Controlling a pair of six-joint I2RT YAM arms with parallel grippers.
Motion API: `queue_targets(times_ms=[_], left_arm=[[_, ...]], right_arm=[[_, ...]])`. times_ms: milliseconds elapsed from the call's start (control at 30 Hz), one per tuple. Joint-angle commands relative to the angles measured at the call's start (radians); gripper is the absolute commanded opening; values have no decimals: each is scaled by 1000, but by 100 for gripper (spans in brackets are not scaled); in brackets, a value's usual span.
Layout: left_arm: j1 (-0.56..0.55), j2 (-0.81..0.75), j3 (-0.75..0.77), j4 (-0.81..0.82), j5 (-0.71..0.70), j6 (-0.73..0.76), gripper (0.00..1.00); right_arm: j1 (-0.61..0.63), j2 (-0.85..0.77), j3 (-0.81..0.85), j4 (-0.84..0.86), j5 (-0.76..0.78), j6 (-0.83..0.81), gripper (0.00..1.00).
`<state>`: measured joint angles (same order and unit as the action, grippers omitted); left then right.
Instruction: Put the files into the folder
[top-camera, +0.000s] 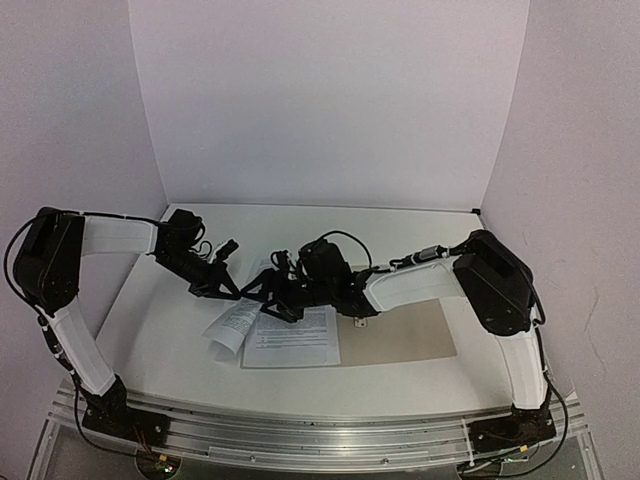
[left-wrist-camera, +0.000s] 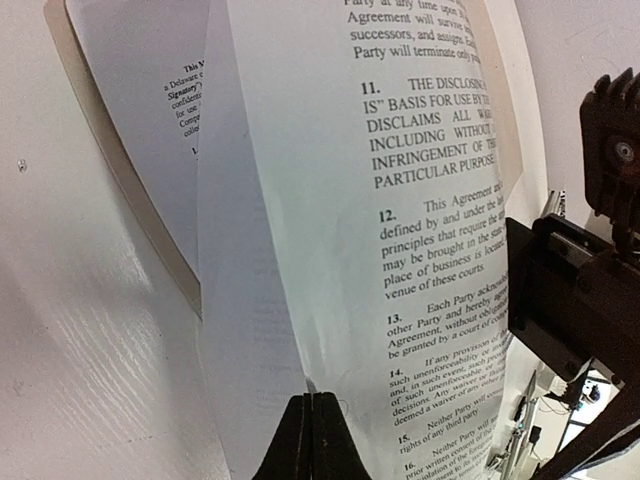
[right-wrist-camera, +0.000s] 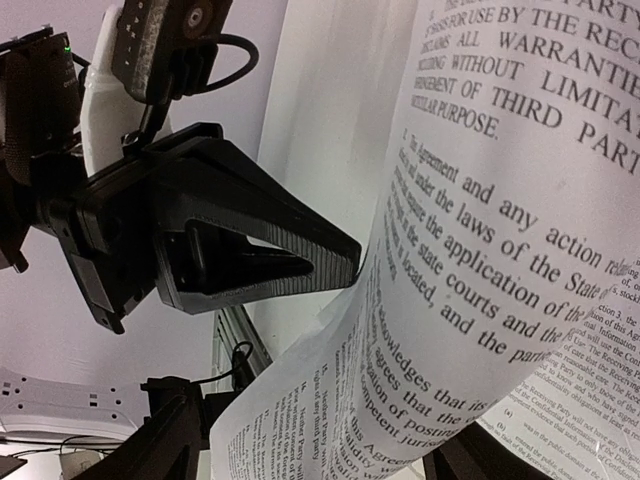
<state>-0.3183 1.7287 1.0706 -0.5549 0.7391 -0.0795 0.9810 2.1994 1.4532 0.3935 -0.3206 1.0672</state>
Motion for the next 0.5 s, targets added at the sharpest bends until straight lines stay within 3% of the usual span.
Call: queue_targets(times_ms=[0, 167, 300, 467], left_arm=[[-5, -3, 5, 30, 20, -12, 2], [-5, -10, 41, -11, 42, -2, 4], [1, -20, 66, -43, 106, -4, 14], [46, -26, 90, -88, 141, -11, 30]], right_arm=[[-5, 11, 10, 34, 18, 38, 70], [-8, 14, -16, 34, 19, 43, 48], [-13, 20, -21, 34, 6, 27, 28], [-16, 18, -27, 34, -3, 17, 24]])
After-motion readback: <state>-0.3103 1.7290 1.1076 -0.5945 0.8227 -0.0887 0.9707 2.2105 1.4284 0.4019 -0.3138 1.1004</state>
